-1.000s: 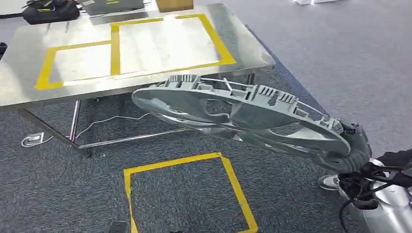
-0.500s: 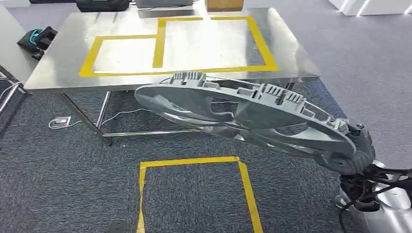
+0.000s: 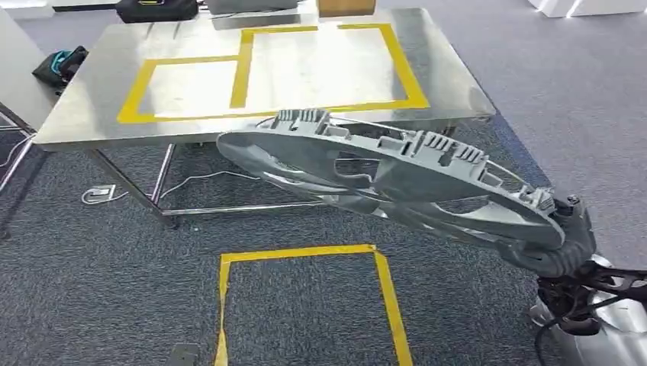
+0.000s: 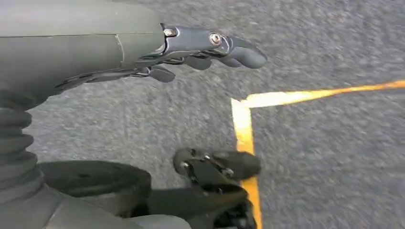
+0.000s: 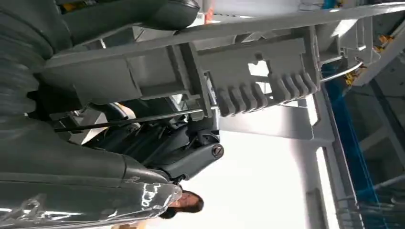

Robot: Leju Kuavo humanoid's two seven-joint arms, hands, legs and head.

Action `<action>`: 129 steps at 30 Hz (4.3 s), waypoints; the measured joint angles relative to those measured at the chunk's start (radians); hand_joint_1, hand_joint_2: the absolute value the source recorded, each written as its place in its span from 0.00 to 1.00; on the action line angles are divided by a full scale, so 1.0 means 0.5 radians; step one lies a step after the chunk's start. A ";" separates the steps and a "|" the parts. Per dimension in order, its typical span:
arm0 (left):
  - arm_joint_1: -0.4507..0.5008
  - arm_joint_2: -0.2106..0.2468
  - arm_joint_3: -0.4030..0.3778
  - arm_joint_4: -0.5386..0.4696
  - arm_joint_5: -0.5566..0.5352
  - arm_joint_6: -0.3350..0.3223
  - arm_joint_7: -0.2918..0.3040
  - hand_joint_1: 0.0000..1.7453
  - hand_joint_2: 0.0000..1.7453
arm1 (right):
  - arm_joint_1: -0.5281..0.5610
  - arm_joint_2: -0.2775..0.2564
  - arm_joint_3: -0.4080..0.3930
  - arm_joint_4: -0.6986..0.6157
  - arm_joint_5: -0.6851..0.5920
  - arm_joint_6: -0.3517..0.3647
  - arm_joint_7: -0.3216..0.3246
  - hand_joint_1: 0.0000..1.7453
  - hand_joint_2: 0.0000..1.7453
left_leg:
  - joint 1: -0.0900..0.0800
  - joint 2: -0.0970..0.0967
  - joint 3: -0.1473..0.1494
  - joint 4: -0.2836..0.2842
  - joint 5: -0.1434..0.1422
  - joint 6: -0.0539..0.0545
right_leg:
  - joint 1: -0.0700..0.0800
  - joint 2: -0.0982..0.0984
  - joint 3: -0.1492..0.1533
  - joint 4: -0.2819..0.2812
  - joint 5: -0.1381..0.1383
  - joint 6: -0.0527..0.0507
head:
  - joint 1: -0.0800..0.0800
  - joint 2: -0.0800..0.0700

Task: Take the parts from the cabinet and place them on the table.

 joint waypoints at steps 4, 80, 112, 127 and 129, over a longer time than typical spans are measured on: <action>0.001 0.008 -0.001 0.000 -0.008 -0.033 -0.019 0.00 1.00 | 0.005 -0.005 -0.026 -0.008 0.038 -0.019 0.000 1.00 1.00 | -0.002 0.000 -0.002 0.000 0.001 -0.004 | -0.002 0.000 0.000 0.000 0.001 -0.001 | 0.001 0.000; 0.008 0.006 -0.079 0.008 -0.028 -0.193 0.095 0.00 1.00 | -0.075 -0.342 0.083 -0.070 0.621 -0.052 -0.151 1.00 1.00 | -0.052 0.031 0.003 0.075 -0.077 0.097 | 0.028 -0.014 -0.088 0.175 -0.035 -0.002 | -0.081 0.000; 0.003 0.022 -0.114 0.008 -0.020 -0.180 0.113 0.00 1.00 | -0.069 -0.345 0.085 -0.070 0.641 -0.074 -0.159 1.00 1.00 | -0.068 0.028 -0.008 0.065 -0.059 0.080 | 0.033 -0.009 -0.022 0.040 -0.018 -0.027 | -0.091 0.000; 0.002 0.025 -0.114 0.008 -0.020 -0.186 0.120 0.00 1.00 | -0.069 -0.345 0.085 -0.059 0.644 -0.076 -0.162 1.00 1.00 | -0.082 0.028 -0.011 0.068 -0.064 0.105 | 0.019 -0.009 -0.022 0.034 -0.014 -0.007 | -0.091 0.000; 0.002 0.025 -0.114 0.008 -0.020 -0.186 0.121 0.00 1.00 | -0.069 -0.345 0.085 -0.059 0.645 -0.077 -0.163 1.00 1.00 | -0.087 0.028 -0.011 0.064 -0.065 0.116 | 0.013 -0.009 -0.019 0.022 -0.013 0.002 | -0.092 0.000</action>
